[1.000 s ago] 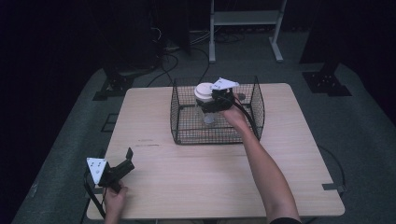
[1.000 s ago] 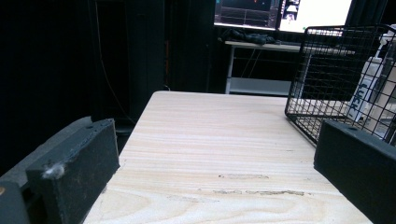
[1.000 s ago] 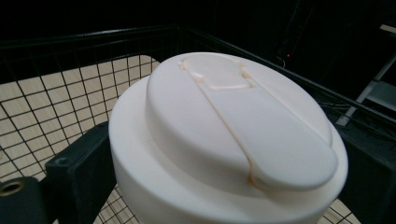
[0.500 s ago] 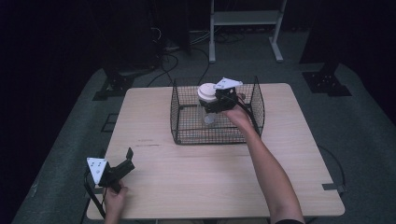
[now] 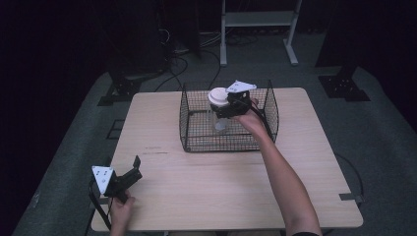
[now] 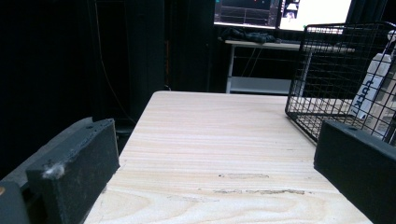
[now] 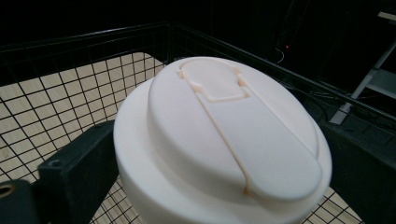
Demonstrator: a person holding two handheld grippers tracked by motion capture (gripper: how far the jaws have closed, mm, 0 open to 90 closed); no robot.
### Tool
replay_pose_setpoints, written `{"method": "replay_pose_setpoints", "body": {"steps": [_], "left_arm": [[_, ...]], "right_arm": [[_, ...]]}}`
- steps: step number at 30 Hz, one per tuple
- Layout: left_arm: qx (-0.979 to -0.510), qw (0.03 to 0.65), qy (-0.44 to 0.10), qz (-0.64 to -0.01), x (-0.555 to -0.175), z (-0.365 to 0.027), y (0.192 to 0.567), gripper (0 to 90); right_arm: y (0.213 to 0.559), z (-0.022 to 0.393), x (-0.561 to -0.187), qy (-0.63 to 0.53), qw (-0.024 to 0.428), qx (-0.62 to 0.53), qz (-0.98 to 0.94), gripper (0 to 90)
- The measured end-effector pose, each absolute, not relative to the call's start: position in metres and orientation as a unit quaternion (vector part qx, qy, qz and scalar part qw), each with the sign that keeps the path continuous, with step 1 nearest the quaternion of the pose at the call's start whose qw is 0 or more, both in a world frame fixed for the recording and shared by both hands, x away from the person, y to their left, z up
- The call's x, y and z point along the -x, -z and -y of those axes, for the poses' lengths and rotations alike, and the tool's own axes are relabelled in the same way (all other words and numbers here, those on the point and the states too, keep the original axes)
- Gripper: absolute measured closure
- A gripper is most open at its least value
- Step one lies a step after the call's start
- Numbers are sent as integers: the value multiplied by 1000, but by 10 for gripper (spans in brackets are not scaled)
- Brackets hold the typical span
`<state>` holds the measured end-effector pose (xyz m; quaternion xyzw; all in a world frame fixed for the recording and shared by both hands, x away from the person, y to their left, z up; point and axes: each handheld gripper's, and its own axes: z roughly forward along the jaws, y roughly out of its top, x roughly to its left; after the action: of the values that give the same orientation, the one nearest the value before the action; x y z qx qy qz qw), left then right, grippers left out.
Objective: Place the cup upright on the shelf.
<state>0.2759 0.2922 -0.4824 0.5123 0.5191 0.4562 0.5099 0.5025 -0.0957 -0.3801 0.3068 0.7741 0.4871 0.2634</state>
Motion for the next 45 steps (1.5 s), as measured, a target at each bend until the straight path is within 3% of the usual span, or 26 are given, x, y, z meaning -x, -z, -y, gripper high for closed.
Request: {"method": "replay_pose_setpoints", "body": {"steps": [17, 45], "left_arm": [[-512, 509, -456, -520, -276, -292, 482, 0], [-508, 511, -454, -524, -275, -293, 482, 0]], "right_arm": [[364, 102, -495, -510, 266, -312, -756, 12], [324, 134, -453, -525, 278, -297, -747, 13]]}}
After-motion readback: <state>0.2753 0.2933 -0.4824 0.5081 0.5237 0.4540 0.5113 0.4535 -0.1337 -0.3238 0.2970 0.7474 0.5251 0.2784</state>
